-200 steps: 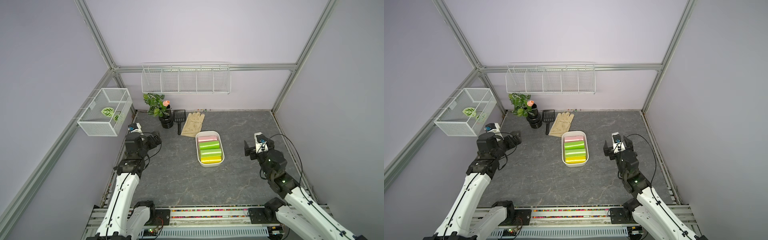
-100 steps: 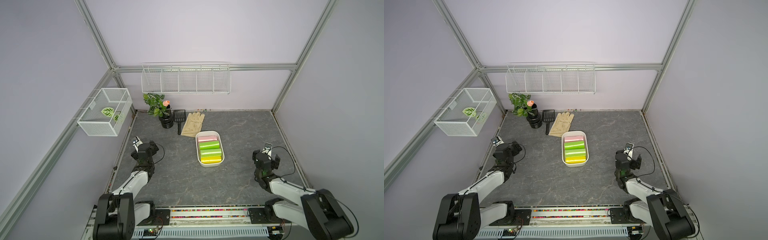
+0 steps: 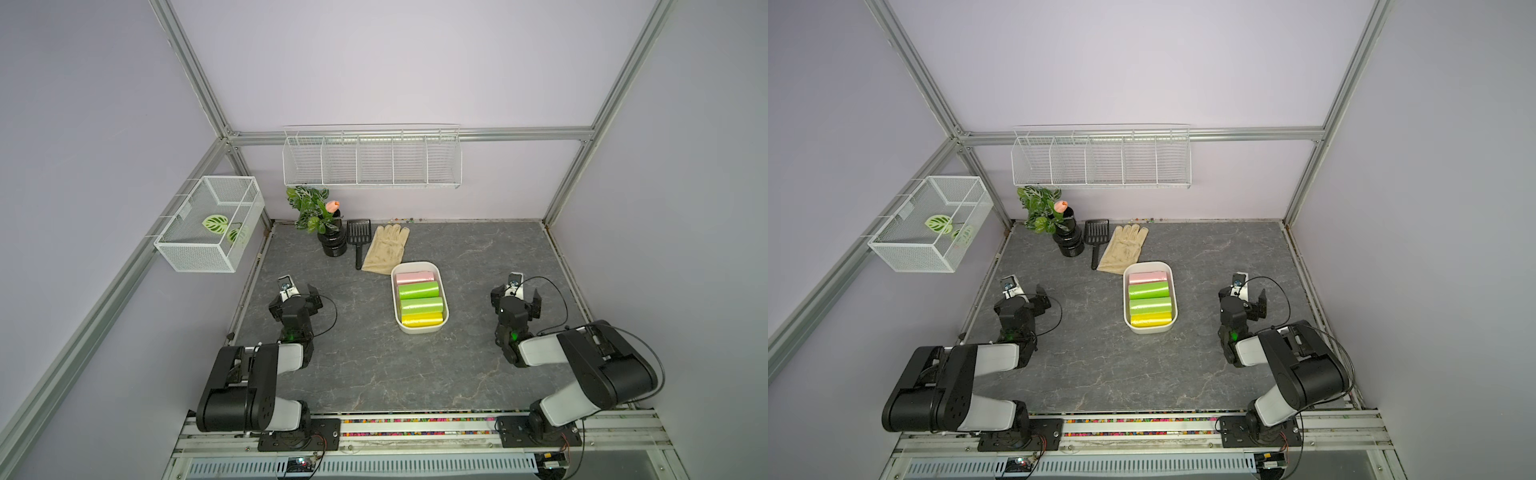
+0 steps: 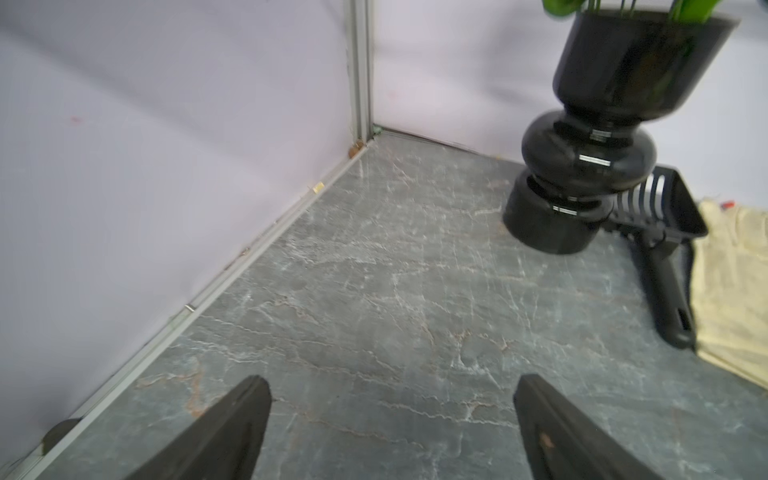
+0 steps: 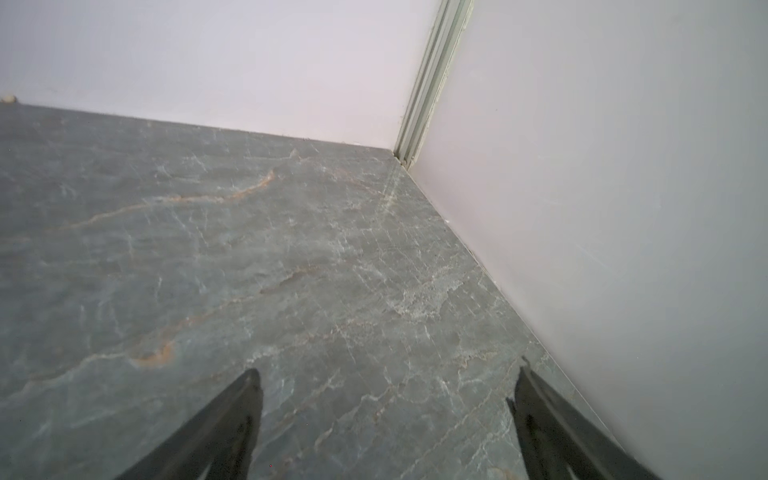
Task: Put the roll of trash bags into the storage box
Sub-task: Reset both arms
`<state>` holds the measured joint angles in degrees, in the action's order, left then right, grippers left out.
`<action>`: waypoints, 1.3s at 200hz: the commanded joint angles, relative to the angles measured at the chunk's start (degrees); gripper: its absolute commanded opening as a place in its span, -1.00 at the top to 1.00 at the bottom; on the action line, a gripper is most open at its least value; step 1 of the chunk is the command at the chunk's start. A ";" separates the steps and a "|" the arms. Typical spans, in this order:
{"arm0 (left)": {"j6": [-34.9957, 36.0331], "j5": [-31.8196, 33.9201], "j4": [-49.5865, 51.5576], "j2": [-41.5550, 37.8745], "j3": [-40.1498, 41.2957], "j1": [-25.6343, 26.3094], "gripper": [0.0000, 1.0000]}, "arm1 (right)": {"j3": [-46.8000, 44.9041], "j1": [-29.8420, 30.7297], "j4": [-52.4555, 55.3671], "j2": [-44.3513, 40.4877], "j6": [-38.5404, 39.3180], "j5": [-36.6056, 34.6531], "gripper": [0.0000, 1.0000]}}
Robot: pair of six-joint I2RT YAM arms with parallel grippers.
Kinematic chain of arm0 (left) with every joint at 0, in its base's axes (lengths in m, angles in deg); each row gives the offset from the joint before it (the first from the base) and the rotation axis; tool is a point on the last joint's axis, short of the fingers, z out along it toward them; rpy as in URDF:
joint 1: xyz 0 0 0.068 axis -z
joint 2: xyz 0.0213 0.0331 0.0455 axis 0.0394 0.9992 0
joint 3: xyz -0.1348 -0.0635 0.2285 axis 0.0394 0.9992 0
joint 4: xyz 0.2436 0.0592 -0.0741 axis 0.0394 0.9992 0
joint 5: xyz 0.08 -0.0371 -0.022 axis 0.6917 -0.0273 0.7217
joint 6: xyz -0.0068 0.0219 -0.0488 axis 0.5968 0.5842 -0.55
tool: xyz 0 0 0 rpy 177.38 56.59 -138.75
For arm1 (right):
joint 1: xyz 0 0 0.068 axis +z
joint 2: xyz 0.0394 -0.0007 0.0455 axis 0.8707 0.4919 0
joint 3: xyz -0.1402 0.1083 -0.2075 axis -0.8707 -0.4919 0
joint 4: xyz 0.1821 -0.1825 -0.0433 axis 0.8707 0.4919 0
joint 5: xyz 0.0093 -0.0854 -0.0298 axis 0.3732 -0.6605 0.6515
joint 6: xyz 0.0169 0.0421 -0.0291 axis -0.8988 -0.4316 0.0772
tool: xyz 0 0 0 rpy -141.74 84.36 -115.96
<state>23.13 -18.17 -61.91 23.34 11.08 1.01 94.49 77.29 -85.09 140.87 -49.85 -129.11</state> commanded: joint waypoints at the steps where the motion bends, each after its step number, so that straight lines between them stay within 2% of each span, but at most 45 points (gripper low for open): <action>1: 0.77 -2.99 -5.83 3.78 -1.79 -1.42 -0.93 | 1.89 -2.04 3.94 -1.99 -0.76 3.79 -0.91; 10: 2.25 -3.04 -14.32 5.95 0.46 -1.35 -0.93 | 2.74 -3.12 6.73 -2.45 -1.80 6.10 -0.90; 25: -0.25 -3.59 -1.28 2.40 -2.78 -1.48 -0.94 | 3.56 -4.89 9.97 -2.89 -3.28 9.79 -0.89; 43: 1.73 -4.01 -10.36 5.10 -0.55 -1.51 -1.00 | 3.45 -6.02 10.52 -3.30 -4.34 11.69 -0.86; 63: 0.03 -3.60 -2.61 2.74 -2.54 -1.51 -1.00 | 1.65 -7.24 8.33 -3.65 -5.02 15.25 -0.84; 70: 0.27 -3.44 -3.93 3.26 -2.35 -1.51 -1.00 | 1.06 -8.09 9.21 -2.97 -5.33 19.12 -0.96; 79: 1.10 -3.25 -6.20 3.89 -1.69 -1.26 -1.00 | -0.69 -8.53 -2.68 2.39 -1.57 22.71 -0.96; 84: 1.00 -2.84 -5.89 3.77 -1.79 -1.13 -1.00 | -0.99 -7.70 -5.59 3.17 -0.85 21.78 -0.97; 94: 0.19 -1.85 -3.09 3.12 -2.62 -0.72 -1.00 | -0.36 -7.69 1.83 -0.61 -2.79 21.17 -0.97; 102: 0.44 -1.44 -4.66 3.64 -2.30 -0.60 -1.00 | 0.87 -8.05 7.50 -2.05 -3.87 21.77 -0.96; 121: 0.40 -1.24 -4.19 3.53 -2.39 -0.48 -1.00 | 0.59 -8.25 2.19 0.73 -3.07 21.52 -0.97; 260: 0.27 -2.11 -3.80 3.44 -2.54 -0.96 -1.00 | 1.47 -8.84 4.90 0.08 -3.82 22.49 -0.97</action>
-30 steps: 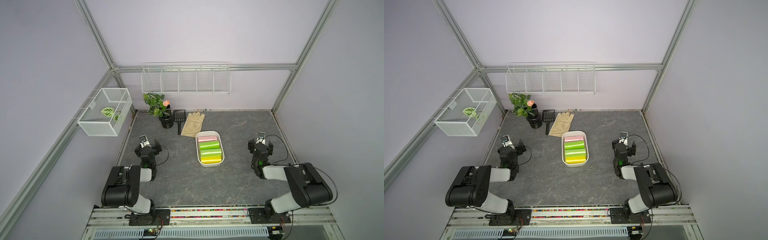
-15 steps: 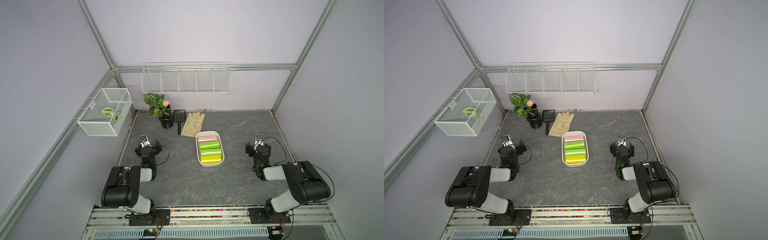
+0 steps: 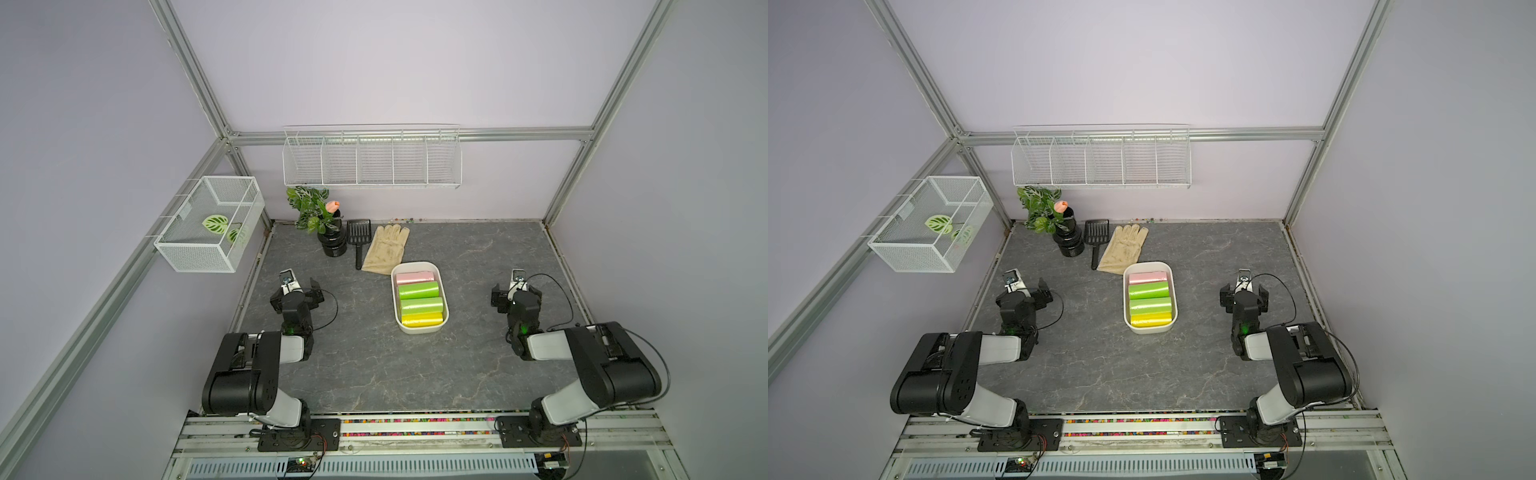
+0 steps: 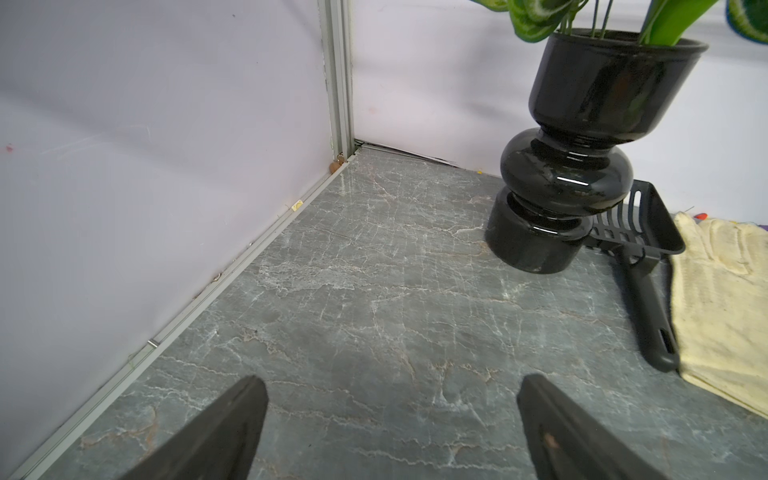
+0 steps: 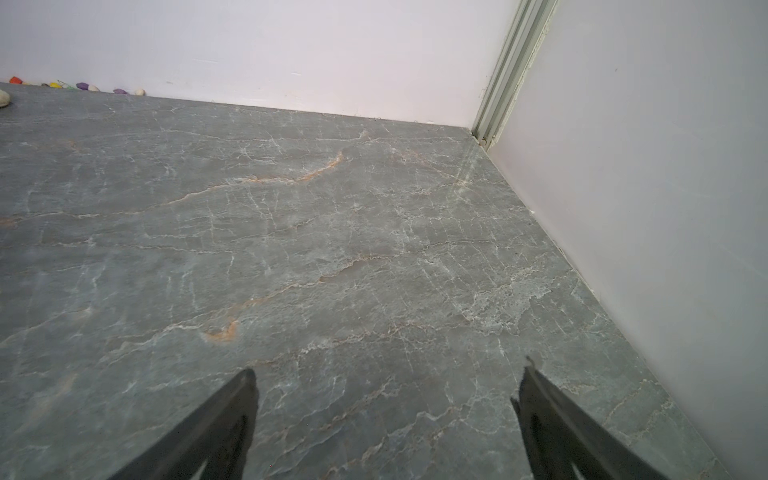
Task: Put the roll of trash bags into the storage box
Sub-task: Reset both arms
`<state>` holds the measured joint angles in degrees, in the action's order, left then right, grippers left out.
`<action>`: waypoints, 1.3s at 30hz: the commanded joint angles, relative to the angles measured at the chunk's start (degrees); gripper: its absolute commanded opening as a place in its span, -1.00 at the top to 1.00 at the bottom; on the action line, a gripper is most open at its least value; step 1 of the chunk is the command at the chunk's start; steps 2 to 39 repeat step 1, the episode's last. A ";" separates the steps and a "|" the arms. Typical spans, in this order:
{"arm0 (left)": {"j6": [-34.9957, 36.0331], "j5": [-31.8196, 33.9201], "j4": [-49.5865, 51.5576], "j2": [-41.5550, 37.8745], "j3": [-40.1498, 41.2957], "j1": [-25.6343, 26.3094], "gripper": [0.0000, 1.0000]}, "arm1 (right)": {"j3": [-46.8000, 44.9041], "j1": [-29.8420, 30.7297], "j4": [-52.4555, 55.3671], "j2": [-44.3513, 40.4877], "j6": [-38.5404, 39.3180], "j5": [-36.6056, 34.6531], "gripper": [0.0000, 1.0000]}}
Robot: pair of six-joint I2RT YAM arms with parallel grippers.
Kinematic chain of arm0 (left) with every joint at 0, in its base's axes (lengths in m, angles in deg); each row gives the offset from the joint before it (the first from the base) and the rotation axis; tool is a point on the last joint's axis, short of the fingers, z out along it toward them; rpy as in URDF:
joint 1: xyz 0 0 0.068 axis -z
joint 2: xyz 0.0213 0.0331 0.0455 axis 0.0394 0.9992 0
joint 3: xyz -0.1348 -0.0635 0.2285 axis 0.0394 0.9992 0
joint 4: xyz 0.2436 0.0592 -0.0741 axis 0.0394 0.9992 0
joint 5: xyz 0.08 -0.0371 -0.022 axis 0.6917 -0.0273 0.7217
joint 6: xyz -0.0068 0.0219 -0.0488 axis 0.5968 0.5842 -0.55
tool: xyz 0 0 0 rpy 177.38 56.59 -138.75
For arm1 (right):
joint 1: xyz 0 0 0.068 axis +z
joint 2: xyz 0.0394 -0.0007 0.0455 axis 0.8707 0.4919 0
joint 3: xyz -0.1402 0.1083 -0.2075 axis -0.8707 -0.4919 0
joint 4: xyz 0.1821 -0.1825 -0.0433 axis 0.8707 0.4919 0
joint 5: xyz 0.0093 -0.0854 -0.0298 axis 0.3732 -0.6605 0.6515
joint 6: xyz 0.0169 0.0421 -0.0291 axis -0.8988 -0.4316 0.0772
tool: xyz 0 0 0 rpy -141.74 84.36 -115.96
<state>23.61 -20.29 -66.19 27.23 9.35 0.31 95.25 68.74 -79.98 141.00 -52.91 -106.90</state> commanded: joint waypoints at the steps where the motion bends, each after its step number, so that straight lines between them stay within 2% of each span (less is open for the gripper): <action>1: -0.21 -0.02 0.45 -0.48 -0.77 -0.27 -1.00 | 0.69 -0.25 -0.21 -0.02 -0.71 0.26 -0.97; 39: -0.21 -0.02 0.45 -0.48 -0.77 -0.27 -1.00 | 0.69 -0.25 -0.21 -0.02 -0.71 0.26 -0.97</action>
